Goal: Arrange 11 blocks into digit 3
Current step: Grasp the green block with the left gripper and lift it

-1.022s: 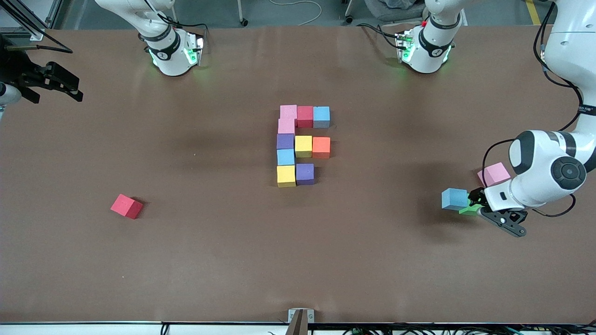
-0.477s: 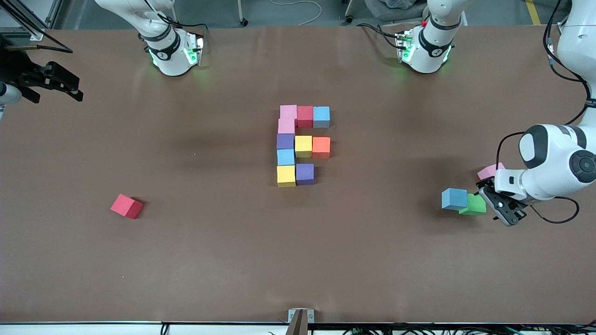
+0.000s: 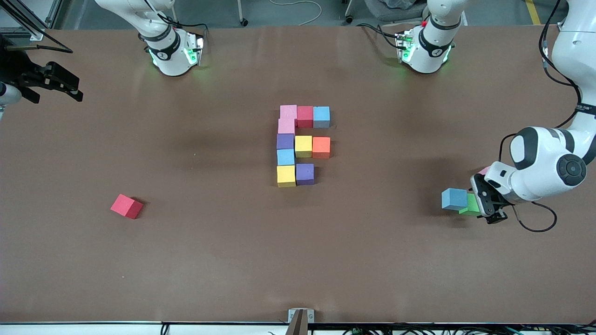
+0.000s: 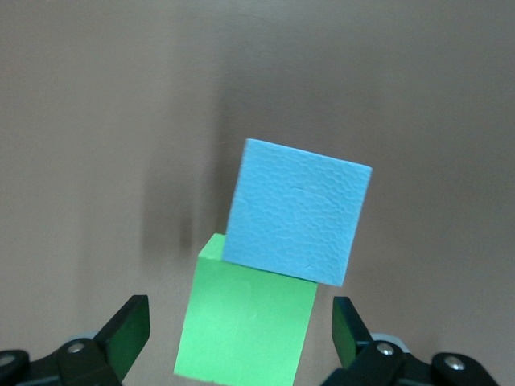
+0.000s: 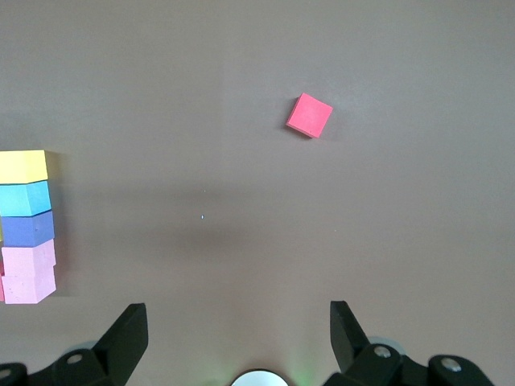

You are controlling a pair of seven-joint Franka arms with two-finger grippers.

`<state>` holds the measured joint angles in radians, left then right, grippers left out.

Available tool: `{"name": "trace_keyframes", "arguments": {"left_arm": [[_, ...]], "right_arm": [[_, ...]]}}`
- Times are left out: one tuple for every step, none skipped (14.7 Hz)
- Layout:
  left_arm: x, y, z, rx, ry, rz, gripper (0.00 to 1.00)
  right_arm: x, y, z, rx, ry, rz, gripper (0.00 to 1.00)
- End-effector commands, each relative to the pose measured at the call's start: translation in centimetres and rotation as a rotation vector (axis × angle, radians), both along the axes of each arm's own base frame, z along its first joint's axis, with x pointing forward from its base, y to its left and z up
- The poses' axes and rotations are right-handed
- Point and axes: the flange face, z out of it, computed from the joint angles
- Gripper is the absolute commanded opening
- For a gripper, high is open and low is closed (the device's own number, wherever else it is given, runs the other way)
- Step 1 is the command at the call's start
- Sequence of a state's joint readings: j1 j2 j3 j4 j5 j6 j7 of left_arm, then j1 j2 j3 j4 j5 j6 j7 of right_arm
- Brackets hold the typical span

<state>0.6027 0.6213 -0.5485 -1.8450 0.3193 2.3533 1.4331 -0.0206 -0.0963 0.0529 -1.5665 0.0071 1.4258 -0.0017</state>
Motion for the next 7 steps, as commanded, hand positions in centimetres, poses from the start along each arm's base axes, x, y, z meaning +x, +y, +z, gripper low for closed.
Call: {"name": "trace_keyframes", "arguments": {"left_arm": [[0.1,-0.1,-0.1,-0.012,-0.017,-0.088,1.0],[0.1,-0.1,-0.4,-0.011,-0.016,-0.094,1.0],[0.2,-0.4,-0.5,-0.004,-0.018,-0.108,0.98],[0.3,-0.5,-0.6,0.013,-0.025,-0.128,0.97],[0.5,-0.5,-0.9,0.019,-0.046,-0.141,0.96],[0.6,-0.6,-1.4,0.017,-0.059,-0.146,0.95],[0.5,-0.4,-2.3,0.008,-0.062,-0.143,0.92]], "right_arm": [[-0.2,-0.2,0.1,-0.019,-0.005,0.01,1.0],[-0.2,-0.2,0.0,-0.019,-0.005,0.01,1.0],[-0.2,-0.1,0.0,-0.019,-0.005,0.012,1.0],[-0.2,-0.1,0.0,-0.019,-0.002,0.012,1.0],[-0.3,-0.2,0.0,-0.019,0.0,0.01,1.0],[-0.2,-0.2,-0.1,-0.019,0.001,0.01,1.0],[-0.2,-0.2,-0.1,-0.019,0.0,0.01,1.0]]}}
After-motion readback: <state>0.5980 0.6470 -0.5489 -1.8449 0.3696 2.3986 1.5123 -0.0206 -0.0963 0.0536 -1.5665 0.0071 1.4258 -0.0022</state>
